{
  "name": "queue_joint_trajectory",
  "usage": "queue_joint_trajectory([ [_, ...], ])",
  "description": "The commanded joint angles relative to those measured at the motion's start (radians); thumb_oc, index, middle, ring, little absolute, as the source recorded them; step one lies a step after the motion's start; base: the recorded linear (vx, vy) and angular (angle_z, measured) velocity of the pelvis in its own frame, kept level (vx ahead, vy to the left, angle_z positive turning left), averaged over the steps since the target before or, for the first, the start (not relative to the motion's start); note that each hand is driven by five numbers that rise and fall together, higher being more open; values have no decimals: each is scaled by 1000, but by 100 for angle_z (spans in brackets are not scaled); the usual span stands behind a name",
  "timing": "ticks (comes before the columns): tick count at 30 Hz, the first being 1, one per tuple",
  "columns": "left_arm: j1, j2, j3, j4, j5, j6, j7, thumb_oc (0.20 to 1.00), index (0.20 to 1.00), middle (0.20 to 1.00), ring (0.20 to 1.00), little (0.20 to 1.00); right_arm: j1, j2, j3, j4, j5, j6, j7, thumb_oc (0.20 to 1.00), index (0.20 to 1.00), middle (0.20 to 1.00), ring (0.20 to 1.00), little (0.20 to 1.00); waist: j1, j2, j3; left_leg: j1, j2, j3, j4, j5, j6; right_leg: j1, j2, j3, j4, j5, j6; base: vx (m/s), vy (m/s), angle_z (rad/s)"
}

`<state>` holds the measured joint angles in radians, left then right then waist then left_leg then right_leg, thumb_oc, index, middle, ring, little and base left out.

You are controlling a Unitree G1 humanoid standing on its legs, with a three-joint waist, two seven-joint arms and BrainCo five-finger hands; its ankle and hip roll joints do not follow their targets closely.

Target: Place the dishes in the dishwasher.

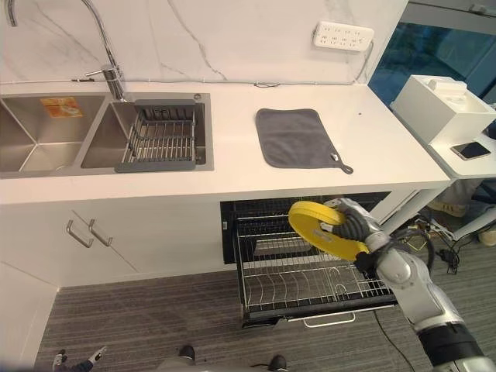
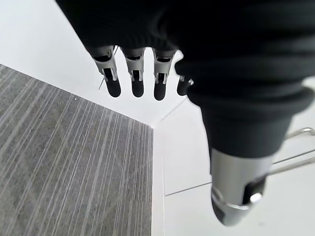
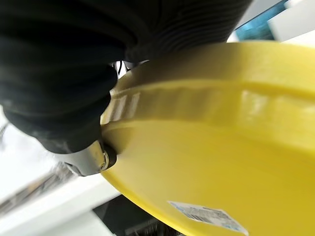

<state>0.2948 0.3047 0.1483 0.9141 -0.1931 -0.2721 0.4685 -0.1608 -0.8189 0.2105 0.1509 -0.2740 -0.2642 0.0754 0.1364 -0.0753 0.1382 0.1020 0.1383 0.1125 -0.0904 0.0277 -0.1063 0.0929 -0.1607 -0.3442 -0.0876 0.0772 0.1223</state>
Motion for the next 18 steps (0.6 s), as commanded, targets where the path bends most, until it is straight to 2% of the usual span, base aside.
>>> queue_joint_trajectory([
  [1,-69,58,-16,17,14,-14,12,1000,1000,1000,1000,1000,-136,-74,18,-20,-65,-68,-54,200,200,200,200,200,45,-7,10,-7,46,-47,3,13,-13,57,-52,-14,0,7,62,-14,-11,7],
  [4,-62,72,-22,4,19,-17,10,1000,1000,1000,1000,1000,-180,-98,97,33,-123,-83,-50,200,200,200,200,200,63,-7,6,-9,42,-56,3,14,-12,62,-53,-25,0,4,61,13,-1,10],
  [7,-64,90,-16,5,36,0,5,1000,1000,1000,1000,1000,-221,-109,150,78,-121,-69,-54,200,200,200,200,200,80,-14,7,-7,32,-69,3,14,-9,82,-51,-41,0,0,59,59,-24,9],
  [9,-68,100,-14,-3,48,14,-9,1000,1000,1000,1000,1000,-244,-99,166,112,-146,-72,-66,200,200,200,200,200,87,-11,26,11,22,-82,14,21,0,86,-47,-45,52,-20,44,28,15,16],
  [12,-101,126,-46,-28,35,24,-9,1000,1000,1000,1000,1000,-304,-101,216,173,-192,-74,-95,200,200,200,200,200,97,1,101,-89,26,-114,209,-22,-2,20,-68,-40,203,-76,15,-92,-34,20],
  [14,-106,147,-42,-48,-11,34,-1,1000,1000,1000,1000,1000,-325,-104,234,214,-181,-72,-106,200,200,200,200,200,104,4,135,-121,31,-129,262,-35,-3,-7,-82,-41,246,-85,17,-105,-83,15],
  [18,-78,162,-40,-92,-9,47,-7,1000,1000,1000,1000,1000,-323,-118,237,252,-182,-64,-113,200,200,200,200,200,119,14,173,-142,19,-159,311,-53,2,-14,-91,-40,275,-96,12,-7,-28,-1],
])
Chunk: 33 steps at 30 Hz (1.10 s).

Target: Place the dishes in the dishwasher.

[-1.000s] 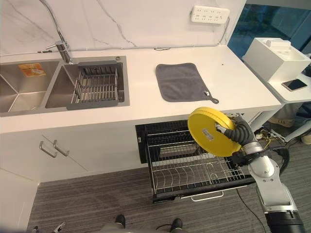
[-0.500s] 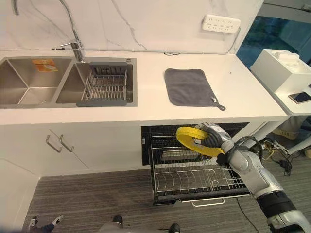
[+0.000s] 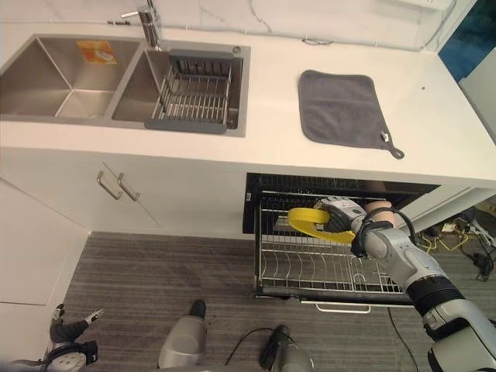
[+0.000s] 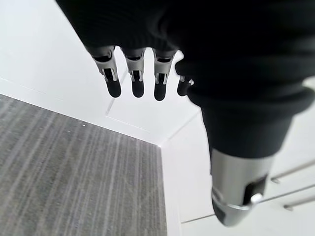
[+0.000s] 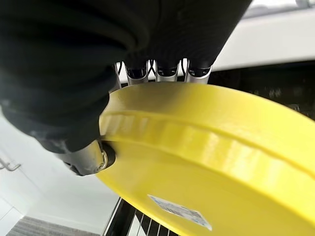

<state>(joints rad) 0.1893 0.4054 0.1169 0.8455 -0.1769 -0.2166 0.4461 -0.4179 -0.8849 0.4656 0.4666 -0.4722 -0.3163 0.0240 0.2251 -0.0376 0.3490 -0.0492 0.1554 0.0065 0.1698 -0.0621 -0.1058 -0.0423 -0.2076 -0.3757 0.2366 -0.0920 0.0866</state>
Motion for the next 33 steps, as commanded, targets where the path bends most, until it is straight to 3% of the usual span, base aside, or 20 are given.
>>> queue_joint_trajectory([
  [1,38,62,-9,-34,-22,-10,8,1000,1000,1000,1000,1000,-67,-49,-17,-45,11,-10,-60,200,200,200,200,200,36,-18,-31,6,-2,-59,59,35,2,124,-48,-8,-46,69,45,47,27,4],
  [13,112,55,-38,-117,-33,26,-10,1000,1000,1000,1000,1000,-109,-53,18,60,-93,37,-111,200,200,200,200,200,47,6,-17,-18,0,-43,173,-8,5,137,-71,6,31,13,19,72,29,0],
  [20,159,51,-45,-137,-46,36,2,1000,1000,1000,1000,1000,-142,-41,43,186,-127,65,-155,200,200,200,200,200,60,34,-8,-37,12,-42,252,9,-1,138,-81,3,96,-18,7,92,34,-1],
  [26,187,39,-63,-141,-54,32,11,1000,1000,1000,1000,1000,-161,-4,65,293,-150,38,-161,200,200,200,200,200,70,61,10,-64,15,-40,323,27,-7,134,-95,8,151,-40,-1,72,43,0],
  [33,212,37,-87,-167,-71,24,7,1000,1000,1000,1000,1000,-186,26,96,333,-175,55,-201,200,200,200,200,200,79,86,31,-96,16,-45,374,50,-12,116,-112,17,196,-42,0,31,37,1],
])
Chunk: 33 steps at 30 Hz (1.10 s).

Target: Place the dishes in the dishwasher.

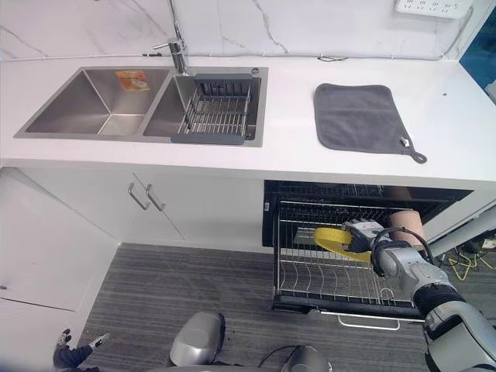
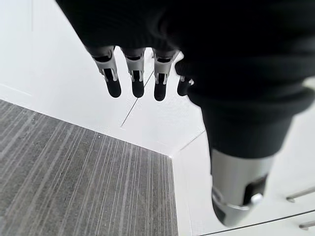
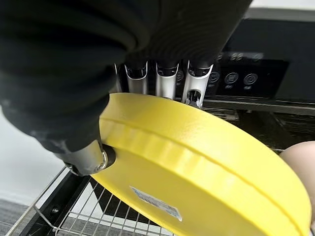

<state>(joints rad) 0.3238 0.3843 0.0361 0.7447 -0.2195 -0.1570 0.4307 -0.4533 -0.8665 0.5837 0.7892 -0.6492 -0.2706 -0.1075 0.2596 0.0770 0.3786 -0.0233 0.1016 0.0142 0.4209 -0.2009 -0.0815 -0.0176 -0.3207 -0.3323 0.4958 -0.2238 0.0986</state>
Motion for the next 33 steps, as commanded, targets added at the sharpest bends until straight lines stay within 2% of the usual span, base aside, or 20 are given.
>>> queue_joint_trajectory([
  [1,82,59,-7,-69,-30,-37,22,1000,1000,1000,1000,1000,-152,15,-18,16,3,17,-72,200,200,200,200,200,46,-26,3,-123,69,-53,123,192,-37,91,0,-26,-64,92,-11,35,26,1],
  [5,92,61,-11,-75,-33,-35,26,1000,1000,1000,1000,1000,-159,27,-16,29,23,14,-88,200,200,200,200,200,50,-21,3,-108,72,-51,78,222,-42,118,7,-29,-114,113,1,40,28,1],
  [7,101,65,-10,-87,-27,-27,22,1000,1000,1000,1000,1000,-138,26,-33,-16,23,9,-97,200,200,200,200,200,50,-31,-7,-81,76,-47,8,248,-47,156,15,-40,-189,142,18,50,8,-2],
  [10,106,73,-15,-103,-24,-31,1,1000,1000,1000,1000,1000,-105,-14,-45,-101,34,36,-73,200,200,200,200,200,52,-46,-36,-58,81,-52,-84,288,-56,202,34,-63,-301,176,27,-2,4,-10],
  [12,104,87,-10,-120,-21,-43,-26,1000,1000,1000,1000,1000,-38,-68,-86,-200,55,86,-58,200,200,200,200,200,55,-58,-62,-45,66,-43,-146,273,-55,215,41,-91,-356,201,39,-70,11,8],
  [14,86,106,0,-139,-26,-29,-46,1000,1000,1000,1000,1000,62,-111,-150,-254,63,94,-84,200,200,200,200,200,55,-65,-80,-53,55,-42,-169,250,-52,215,43,-122,-381,214,45,-108,-31,36],
  [16,48,149,6,-145,-39,0,-70,1000,1000,1000,1000,1000,179,-118,-226,-247,56,73,-148,200,200,200,200,200,57,-68,-104,-65,58,-49,-184,236,-51,225,56,-156,-401,215,43,-118,-75,32],
  [19,28,155,9,-112,-22,-2,-73,1000,1000,1000,1000,1000,198,-108,-240,-216,40,45,-171,200,200,200,200,200,59,-70,-131,-45,56,-41,-243,244,-45,238,69,-168,-435,225,44,-40,-29,30],
  [21,9,146,9,-60,5,-17,-63,1000,1000,1000,1000,1000,186,-102,-226,-200,30,27,-174,200,200,200,200,200,56,-77,-160,-13,49,-28,-313,259,-41,251,84,-161,-478,236,45,9,-19,-5],
  [25,-7,120,24,-28,42,-19,-57,1000,1000,1000,1000,1000,199,-86,-252,-267,13,47,-136,200,200,200,200,200,31,-89,-195,26,44,-7,-410,282,-39,257,93,-146,-550,263,56,7,-18,-4],
  [29,-11,112,29,-30,49,-17,-68,1000,1000,1000,1000,1000,162,-53,-248,-297,-4,77,-83,200,200,200,200,200,16,-93,-189,35,46,10,-413,275,-39,245,89,-116,-548,265,60,-9,-21,0],
  [33,-22,120,8,-52,42,-14,-55,1000,1000,1000,1000,1000,60,-51,-193,-264,11,101,-66,200,200,200,200,200,38,-95,-153,0,44,-3,-381,272,-40,230,81,-109,-540,270,67,-78,-46,-14],
])
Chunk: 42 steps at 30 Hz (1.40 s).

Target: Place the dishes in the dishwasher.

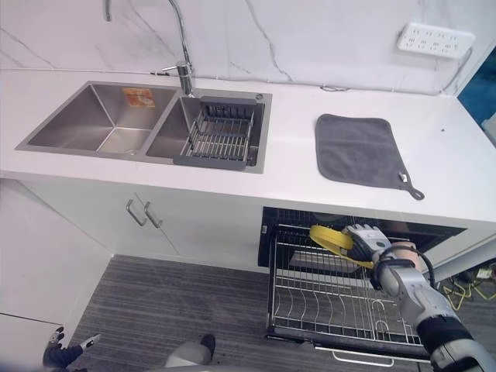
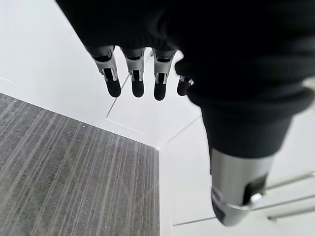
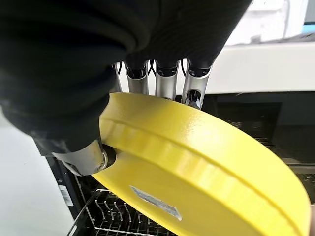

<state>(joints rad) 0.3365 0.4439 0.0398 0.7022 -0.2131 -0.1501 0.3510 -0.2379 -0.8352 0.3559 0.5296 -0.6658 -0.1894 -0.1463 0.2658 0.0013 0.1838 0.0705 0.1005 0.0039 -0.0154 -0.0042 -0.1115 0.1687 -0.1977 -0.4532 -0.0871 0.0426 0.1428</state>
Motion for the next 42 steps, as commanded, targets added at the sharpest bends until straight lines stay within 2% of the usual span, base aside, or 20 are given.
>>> queue_joint_trajectory([
  [1,-40,65,2,-10,38,-24,27,1000,1000,1000,1000,1000,-176,-87,47,3,40,23,-30,200,200,200,200,200,40,-23,53,-110,44,-1,69,75,-10,37,-43,10,47,5,24,-103,-94,1],
  [5,-79,98,-7,0,22,-41,30,1000,1000,1000,1000,1000,-285,-103,113,54,99,26,-51,200,200,200,200,200,63,-37,101,-202,36,-34,159,59,-6,-14,-41,13,90,-1,17,-179,-125,4],
  [7,-98,110,-19,-1,-14,-58,41,1000,1000,1000,1000,1000,-363,-103,158,98,116,29,-51,200,200,200,200,200,71,-32,142,-252,29,-55,234,40,-2,-53,-46,19,145,-20,3,-179,-56,-4],
  [8,-98,110,-19,-1,-14,-58,41,1000,1000,1000,1000,1000,-363,-103,158,98,116,29,-51,200,200,200,200,200,71,-32,142,-252,29,-55,234,40,-2,-53,-46,19,145,-20,3,-99,-19,0],
  [9,-101,114,-24,-9,-39,-62,50,1000,1000,1000,1000,1000,-412,-102,191,146,115,20,-55,200,200,200,200,200,75,-26,168,-280,27,-64,288,20,1,-80,-53,25,186,-39,-10,-72,-13,7],
  [15,-102,125,-34,-39,-107,-67,41,1000,1000,1000,1000,1000,-549,-116,268,262,135,8,-54,200,200,200,200,200,82,14,229,-343,22,-68,371,-19,11,-175,-81,41,287,-77,-29,-101,31,-6],
  [18,-100,123,-36,-54,-130,-73,37,1000,1000,1000,1000,1000,-609,-120,297,299,130,5,-56,200,200,200,200,200,82,29,247,-373,17,-65,394,-27,19,-228,-100,52,332,-83,-32,-100,63,1],
  [25,-109,138,-37,-90,-210,-78,33,1000,1000,1000,1000,1000,-739,-120,370,425,97,58,-41,200,200,200,200,200,81,57,279,-448,12,-48,422,-39,36,-364,-146,81,419,-91,-23,-96,60,-7],
  [30,-111,141,-31,-92,-224,-83,27,1000,1000,1000,1000,1000,-774,-120,398,491,74,63,-38,200,200,200,200,200,84,66,286,-477,11,-41,421,-38,43,-419,-163,92,446,-90,-17,-52,31,0],
  [36,-121,136,-36,-81,-233,-108,17,1000,1000,1000,1000,1000,-786,-71,441,488,67,38,10,200,200,200,200,200,85,64,293,-488,9,-32,416,-42,51,-460,-174,106,465,-89,-13,-19,19,0],
  [37,-125,138,-40,-82,-237,-108,17,1000,1000,1000,1000,1000,-786,-62,445,484,86,43,34,473,473,473,473,473,86,63,294,-488,10,-31,418,-44,51,-461,-175,105,468,-90,-13,0,0,0],
  [38,-126,138,-41,-85,-235,-111,15,1000,1000,1000,1000,1000,-782,-50,444,483,93,31,37,1000,1000,1000,1000,1000,87,61,296,-487,11,-30,421,-47,52,-460,-176,105,470,-92,-13,0,0,0],
  [42,-127,138,-44,-93,-227,-106,13,1000,1000,1000,1000,1000,-774,-36,443,453,91,12,53,1000,1000,1000,1000,1000,86,55,299,-487,11,-29,428,-54,53,-462,-178,106,476,-92,-12,0,0,0],
])
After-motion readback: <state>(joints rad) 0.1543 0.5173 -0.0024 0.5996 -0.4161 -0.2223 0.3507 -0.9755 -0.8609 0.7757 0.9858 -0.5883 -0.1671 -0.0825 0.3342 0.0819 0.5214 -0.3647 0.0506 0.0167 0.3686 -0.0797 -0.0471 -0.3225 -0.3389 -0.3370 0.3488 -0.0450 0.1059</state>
